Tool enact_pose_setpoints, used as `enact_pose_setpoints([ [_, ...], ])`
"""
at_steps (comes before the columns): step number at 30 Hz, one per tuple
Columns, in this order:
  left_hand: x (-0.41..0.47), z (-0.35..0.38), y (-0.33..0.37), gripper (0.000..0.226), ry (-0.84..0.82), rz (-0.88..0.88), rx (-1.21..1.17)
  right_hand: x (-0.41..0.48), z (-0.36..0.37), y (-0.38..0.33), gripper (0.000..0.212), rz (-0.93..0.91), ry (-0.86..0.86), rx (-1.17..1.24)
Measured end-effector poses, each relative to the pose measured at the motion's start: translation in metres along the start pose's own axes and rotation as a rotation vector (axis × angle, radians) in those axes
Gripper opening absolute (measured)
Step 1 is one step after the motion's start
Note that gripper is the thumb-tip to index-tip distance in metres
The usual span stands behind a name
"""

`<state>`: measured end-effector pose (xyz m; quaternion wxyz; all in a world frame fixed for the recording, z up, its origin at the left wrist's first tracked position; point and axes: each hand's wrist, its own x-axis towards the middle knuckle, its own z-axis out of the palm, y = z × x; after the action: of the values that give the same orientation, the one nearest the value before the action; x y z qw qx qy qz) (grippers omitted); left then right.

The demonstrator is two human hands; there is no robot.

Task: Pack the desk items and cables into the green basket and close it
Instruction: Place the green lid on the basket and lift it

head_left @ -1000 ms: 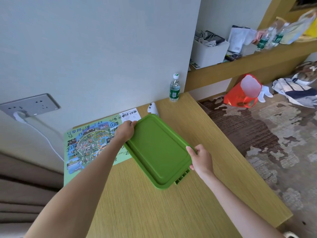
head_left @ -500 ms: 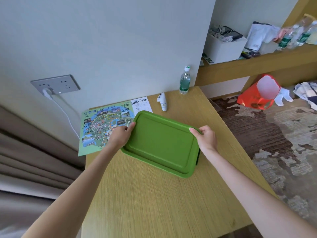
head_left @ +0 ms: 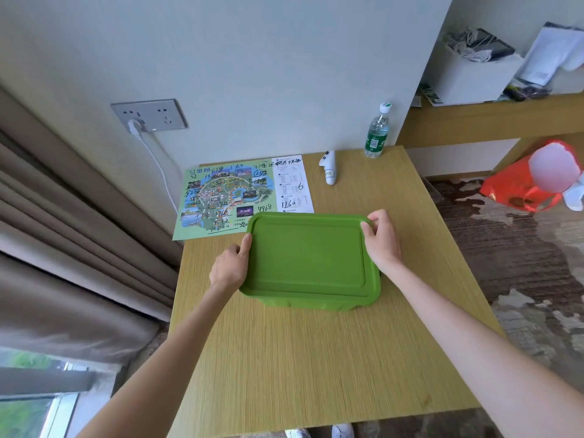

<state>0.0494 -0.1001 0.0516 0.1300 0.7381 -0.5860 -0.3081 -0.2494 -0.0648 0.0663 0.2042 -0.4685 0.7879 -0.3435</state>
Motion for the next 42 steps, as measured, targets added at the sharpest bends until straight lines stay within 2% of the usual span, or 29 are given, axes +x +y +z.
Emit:
enact_pose_setpoints([
  [3,0.0,0.003,0.0,0.069,0.001,-0.04,-0.035,-0.018,0.003,0.013,0.026,-0.101,-0.022,0.029],
  [5,0.002,0.004,-0.001,0.069,-0.021,-0.051,-0.076,-0.028,0.006,0.017,0.035,-0.071,-0.043,0.112],
  [7,0.002,0.006,-0.002,0.069,-0.031,-0.058,-0.132,-0.031,0.009,0.021,0.038,-0.011,-0.022,0.152],
  [11,0.001,0.008,-0.003,0.066,-0.033,-0.054,-0.19,-0.033,0.011,0.029,0.055,0.251,0.026,0.137],
  [13,0.001,0.008,-0.002,0.064,-0.021,-0.049,-0.201,-0.035,0.01,0.031,0.059,0.283,0.038,0.122],
  [24,0.004,0.003,-0.005,0.06,0.029,0.03,-0.154,-0.036,0.002,0.027,0.057,0.202,-0.04,0.083],
  [29,0.02,-0.014,-0.001,0.057,0.055,0.033,-0.162,-0.02,0.009,0.012,0.06,0.22,-0.048,0.032],
  [33,0.048,-0.042,0.005,0.065,0.09,0.026,-0.2,0.006,0.022,-0.017,0.062,0.207,-0.032,0.035],
  [42,0.132,-0.114,0.004,0.064,0.218,0.003,-0.259,0.087,0.073,-0.111,0.063,0.112,-0.064,0.08],
])
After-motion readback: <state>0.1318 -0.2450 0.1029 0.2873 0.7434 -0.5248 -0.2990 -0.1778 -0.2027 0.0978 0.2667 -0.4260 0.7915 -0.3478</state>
